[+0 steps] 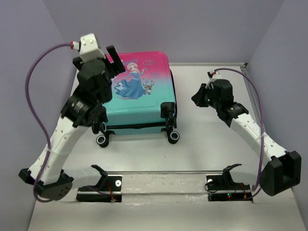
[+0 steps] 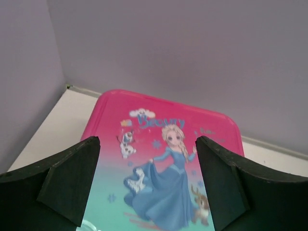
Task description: Pack the luggage
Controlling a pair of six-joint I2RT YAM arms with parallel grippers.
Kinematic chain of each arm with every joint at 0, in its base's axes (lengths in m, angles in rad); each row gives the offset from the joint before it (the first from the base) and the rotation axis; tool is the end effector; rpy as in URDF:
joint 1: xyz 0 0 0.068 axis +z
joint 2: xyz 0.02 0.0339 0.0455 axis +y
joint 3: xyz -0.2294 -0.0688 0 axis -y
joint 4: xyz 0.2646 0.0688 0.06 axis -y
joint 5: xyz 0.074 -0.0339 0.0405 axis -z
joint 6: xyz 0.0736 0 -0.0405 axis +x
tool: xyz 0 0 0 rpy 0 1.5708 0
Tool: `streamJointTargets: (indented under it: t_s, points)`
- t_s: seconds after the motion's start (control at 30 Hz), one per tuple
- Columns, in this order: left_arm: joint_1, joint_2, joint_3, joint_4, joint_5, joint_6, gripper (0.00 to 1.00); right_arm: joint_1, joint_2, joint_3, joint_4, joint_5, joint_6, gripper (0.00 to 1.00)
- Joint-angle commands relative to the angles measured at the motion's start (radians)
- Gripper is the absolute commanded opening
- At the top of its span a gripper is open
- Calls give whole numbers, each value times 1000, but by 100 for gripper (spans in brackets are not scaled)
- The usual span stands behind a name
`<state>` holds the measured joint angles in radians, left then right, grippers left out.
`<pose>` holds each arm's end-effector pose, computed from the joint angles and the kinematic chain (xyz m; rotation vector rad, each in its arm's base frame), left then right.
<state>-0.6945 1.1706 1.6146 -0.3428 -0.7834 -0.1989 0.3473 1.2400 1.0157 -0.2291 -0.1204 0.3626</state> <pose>0.2402 -0.1324 0.5054 -0.2701 1.4763 -0.1441 0.3252 0.1271 0.2657 -0.0621 2.0670 0.5657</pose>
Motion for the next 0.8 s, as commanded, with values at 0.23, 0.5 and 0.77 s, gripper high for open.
streamJointTargets:
  t_s: [0.23,0.5,0.77]
  points:
    - [487,840,880,-186,578,30,99,103,-160,-34,-15,-162,-11,84]
    - [685,1094,960,125,930,-125,99,291,-64,44,-70,-121,-56,100]
    - [685,1216,941,249,980,50,99,311,48,40,-139,25,-88,100]
